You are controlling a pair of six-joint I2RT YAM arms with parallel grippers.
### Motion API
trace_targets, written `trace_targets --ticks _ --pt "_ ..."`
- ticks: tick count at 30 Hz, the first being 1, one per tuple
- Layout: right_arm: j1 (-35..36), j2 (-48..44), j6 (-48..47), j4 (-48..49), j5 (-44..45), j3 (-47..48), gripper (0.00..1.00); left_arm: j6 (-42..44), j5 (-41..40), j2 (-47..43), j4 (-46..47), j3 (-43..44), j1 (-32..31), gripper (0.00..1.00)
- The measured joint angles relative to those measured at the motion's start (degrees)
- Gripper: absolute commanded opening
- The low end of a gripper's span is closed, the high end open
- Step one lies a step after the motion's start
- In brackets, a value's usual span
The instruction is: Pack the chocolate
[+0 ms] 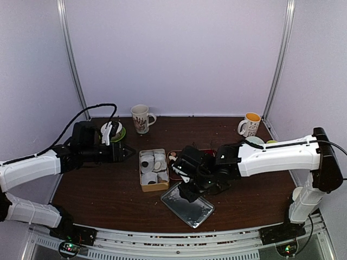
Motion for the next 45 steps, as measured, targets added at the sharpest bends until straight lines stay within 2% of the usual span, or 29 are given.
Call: trace_targets --ticks 14,30,34,37,42,45 --pt "8.0 10.8 4.0 -2.0 0.9 5.9 0.30 0.2 -3.3 -4.1 -1.4 -2.8 0.0 0.56" --pt "8.5 17.5 7.4 -3.0 1.7 6.0 0.26 0.2 -4.9 -5.1 -3.5 -3.2 0.0 0.56" --pt "8.5 18.2 8.0 -2.4 1.9 6.4 0.19 0.2 -5.2 -5.1 -4.0 -3.2 0.0 0.56" --pt "8.5 18.5 8.2 -2.2 2.1 6.8 0.08 0.2 -5.5 -5.1 -4.1 -3.2 0.0 0.56" --pt "8.8 18.5 8.2 -2.1 4.2 7.1 0.00 0.5 -5.6 -5.2 -4.2 -3.2 0.0 0.56" --pt "8.9 17.7 8.3 -2.3 5.9 6.9 0.00 0.6 -5.6 -5.2 -4.3 -3.2 0.0 0.56"
